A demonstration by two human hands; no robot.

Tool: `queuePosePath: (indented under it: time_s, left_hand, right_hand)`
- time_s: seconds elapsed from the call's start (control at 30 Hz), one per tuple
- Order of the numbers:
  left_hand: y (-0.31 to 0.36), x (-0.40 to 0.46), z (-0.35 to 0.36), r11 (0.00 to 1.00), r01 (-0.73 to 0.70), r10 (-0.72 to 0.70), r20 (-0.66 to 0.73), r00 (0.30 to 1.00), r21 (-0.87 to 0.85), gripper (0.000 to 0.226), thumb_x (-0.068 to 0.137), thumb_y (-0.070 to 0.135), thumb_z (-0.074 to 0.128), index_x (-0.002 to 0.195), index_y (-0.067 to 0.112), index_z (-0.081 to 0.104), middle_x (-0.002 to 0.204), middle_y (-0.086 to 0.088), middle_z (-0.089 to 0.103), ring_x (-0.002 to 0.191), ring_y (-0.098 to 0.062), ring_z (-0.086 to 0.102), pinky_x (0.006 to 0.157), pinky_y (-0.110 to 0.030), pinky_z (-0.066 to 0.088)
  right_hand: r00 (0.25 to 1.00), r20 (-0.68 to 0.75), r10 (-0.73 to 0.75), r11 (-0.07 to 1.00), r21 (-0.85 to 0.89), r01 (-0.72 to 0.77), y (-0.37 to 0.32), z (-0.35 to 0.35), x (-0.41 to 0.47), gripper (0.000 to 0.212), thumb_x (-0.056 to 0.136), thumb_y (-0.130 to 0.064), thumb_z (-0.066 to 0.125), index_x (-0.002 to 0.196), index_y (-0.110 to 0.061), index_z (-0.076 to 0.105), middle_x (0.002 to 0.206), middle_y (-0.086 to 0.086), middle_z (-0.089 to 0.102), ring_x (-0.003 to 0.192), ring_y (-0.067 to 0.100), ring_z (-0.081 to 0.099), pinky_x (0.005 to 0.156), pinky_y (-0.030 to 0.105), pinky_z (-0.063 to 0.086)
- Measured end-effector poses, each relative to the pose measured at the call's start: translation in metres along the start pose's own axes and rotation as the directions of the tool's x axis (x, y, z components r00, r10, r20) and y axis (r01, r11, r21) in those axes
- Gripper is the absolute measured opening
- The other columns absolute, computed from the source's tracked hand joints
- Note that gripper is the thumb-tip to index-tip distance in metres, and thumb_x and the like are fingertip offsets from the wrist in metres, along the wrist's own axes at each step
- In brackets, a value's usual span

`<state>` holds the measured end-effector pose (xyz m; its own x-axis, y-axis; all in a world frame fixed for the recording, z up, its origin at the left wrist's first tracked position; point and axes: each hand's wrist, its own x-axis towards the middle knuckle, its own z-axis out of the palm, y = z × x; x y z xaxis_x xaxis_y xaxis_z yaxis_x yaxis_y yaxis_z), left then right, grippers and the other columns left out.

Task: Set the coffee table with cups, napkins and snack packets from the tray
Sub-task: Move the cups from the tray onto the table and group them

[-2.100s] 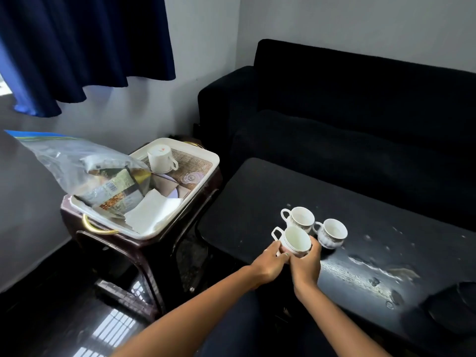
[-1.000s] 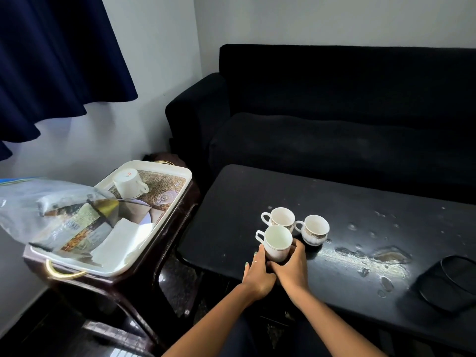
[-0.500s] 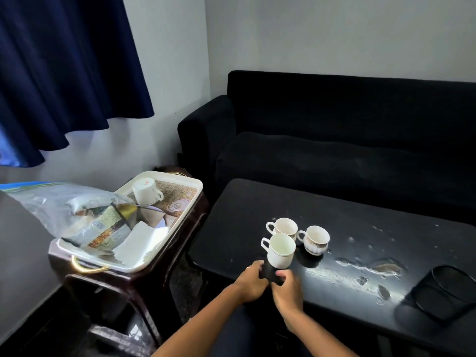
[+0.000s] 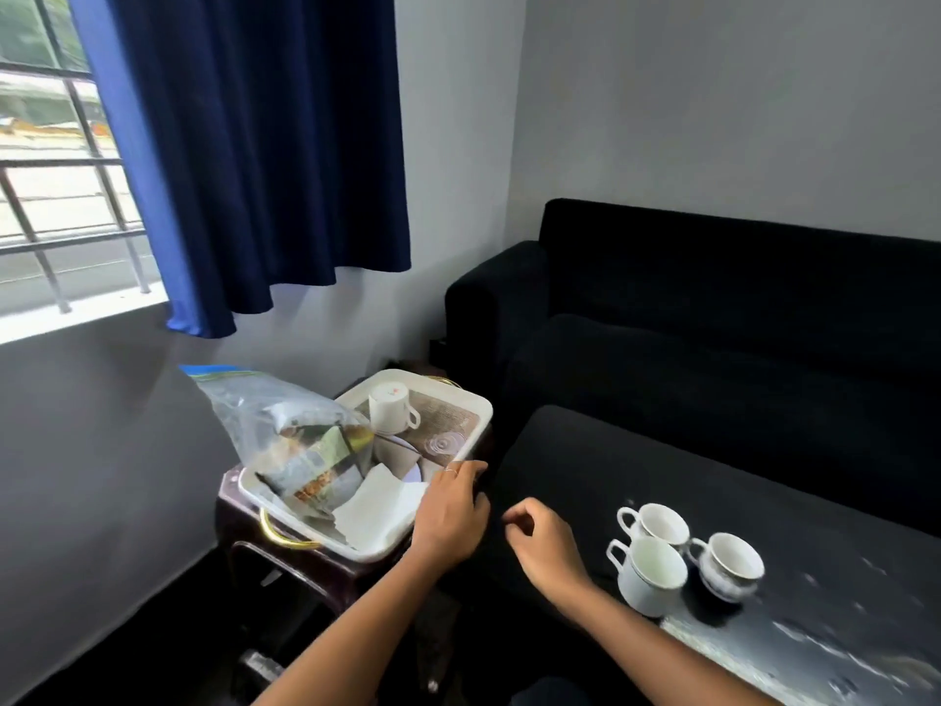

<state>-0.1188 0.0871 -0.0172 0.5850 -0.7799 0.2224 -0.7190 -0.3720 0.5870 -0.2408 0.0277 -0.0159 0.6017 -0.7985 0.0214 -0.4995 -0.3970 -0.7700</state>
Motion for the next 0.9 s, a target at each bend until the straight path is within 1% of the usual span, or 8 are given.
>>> queuePosePath:
  time_s: [0.1,0.2,0.3,0.43,0.6,0.77,0.83,0.9]
  left_hand:
    - [-0.027,0.011,-0.011,0.99,0.01,0.003,-0.087,0.996,0.143,0.047,0.094,0.028,0.041,0.14,0.017,0.039,0.144,-0.002,0.043,0.131,-0.02,0.037,0.109,-0.029,0.025]
    - [-0.055,0.02,-0.011,0.966,0.06,-0.051,-0.045,0.998,0.251,0.056,0.1,0.041,0.029,0.15,0.016,0.022,0.157,0.0,0.024,0.146,-0.017,0.016,0.12,-0.033,0.004]
    - [-0.073,0.022,-0.002,0.951,0.129,-0.135,0.003,0.991,0.282,0.062,0.1,0.049,0.019,0.152,0.017,0.011,0.161,0.001,0.012,0.148,-0.017,0.005,0.121,-0.035,-0.002]
    - [-0.079,0.027,0.006,0.952,0.158,-0.174,0.036,0.984,0.263,0.066,0.099,0.052,0.017,0.153,0.018,0.004,0.161,0.002,0.004,0.149,-0.016,-0.003,0.12,-0.035,-0.006]
    - [-0.082,0.027,0.009,0.96,0.168,-0.176,0.015,0.984,0.225,0.07,0.096,0.058,0.019,0.153,0.02,0.003,0.162,0.001,0.004,0.148,-0.015,-0.004,0.118,-0.035,-0.011]
    - [-0.086,0.028,0.011,0.962,0.191,-0.196,0.004,0.981,0.196,0.075,0.093,0.062,0.021,0.153,0.02,0.002,0.162,0.002,0.004,0.148,-0.014,-0.006,0.116,-0.033,-0.013]
    - [-0.087,0.028,0.011,0.962,0.198,-0.201,0.001,0.979,0.187,0.076,0.094,0.061,0.024,0.153,0.019,0.003,0.162,0.002,0.004,0.148,-0.014,-0.006,0.116,-0.032,-0.012]
    - [-0.087,0.028,0.011,0.963,0.2,-0.202,-0.006,0.979,0.179,0.076,0.094,0.06,0.026,0.153,0.018,0.003,0.161,0.003,0.004,0.148,-0.014,-0.006,0.117,-0.032,-0.011]
  right_hand:
    - [0.999,0.028,-0.045,0.998,-0.04,0.046,-0.02,0.009,0.015,0.014,0.087,-0.012,0.053,0.094,-0.015,0.065,0.096,-0.003,0.064,0.087,0.012,0.059,0.075,0.023,0.047]
    - [0.989,0.067,-0.135,0.981,-0.134,0.143,-0.037,0.022,0.032,0.016,0.087,-0.012,0.051,0.095,-0.014,0.064,0.1,-0.001,0.064,0.095,0.016,0.059,0.087,0.032,0.048]
    - [0.971,0.103,-0.217,0.95,-0.207,0.234,-0.05,0.036,0.051,0.015,0.087,-0.015,0.051,0.096,-0.014,0.064,0.105,0.001,0.064,0.101,0.019,0.056,0.091,0.032,0.045]
    - [0.964,0.107,-0.243,0.945,-0.2,0.26,-0.062,0.05,0.08,0.016,0.087,-0.014,0.051,0.096,-0.011,0.064,0.107,0.005,0.064,0.102,0.022,0.057,0.091,0.033,0.044]
    - [0.984,0.073,-0.165,0.976,-0.135,0.173,-0.074,0.07,0.124,0.017,0.088,-0.013,0.051,0.102,-0.009,0.061,0.108,0.009,0.065,0.104,0.024,0.059,0.089,0.032,0.046]
    - [0.993,0.121,0.0,0.99,-0.142,0.017,-0.084,0.101,0.158,0.043,0.09,-0.023,0.054,0.13,-0.011,0.048,0.133,0.011,0.054,0.123,0.028,0.049,0.102,0.035,0.04]
    - [0.989,0.137,0.054,0.983,-0.182,-0.029,-0.085,0.111,0.167,0.046,0.088,-0.027,0.055,0.131,-0.013,0.045,0.136,0.01,0.05,0.125,0.03,0.047,0.104,0.037,0.038]
    - [0.986,0.138,0.094,0.977,-0.204,-0.064,-0.086,0.118,0.174,0.041,0.086,-0.029,0.057,0.123,-0.014,0.05,0.132,0.011,0.051,0.123,0.032,0.047,0.103,0.04,0.039]
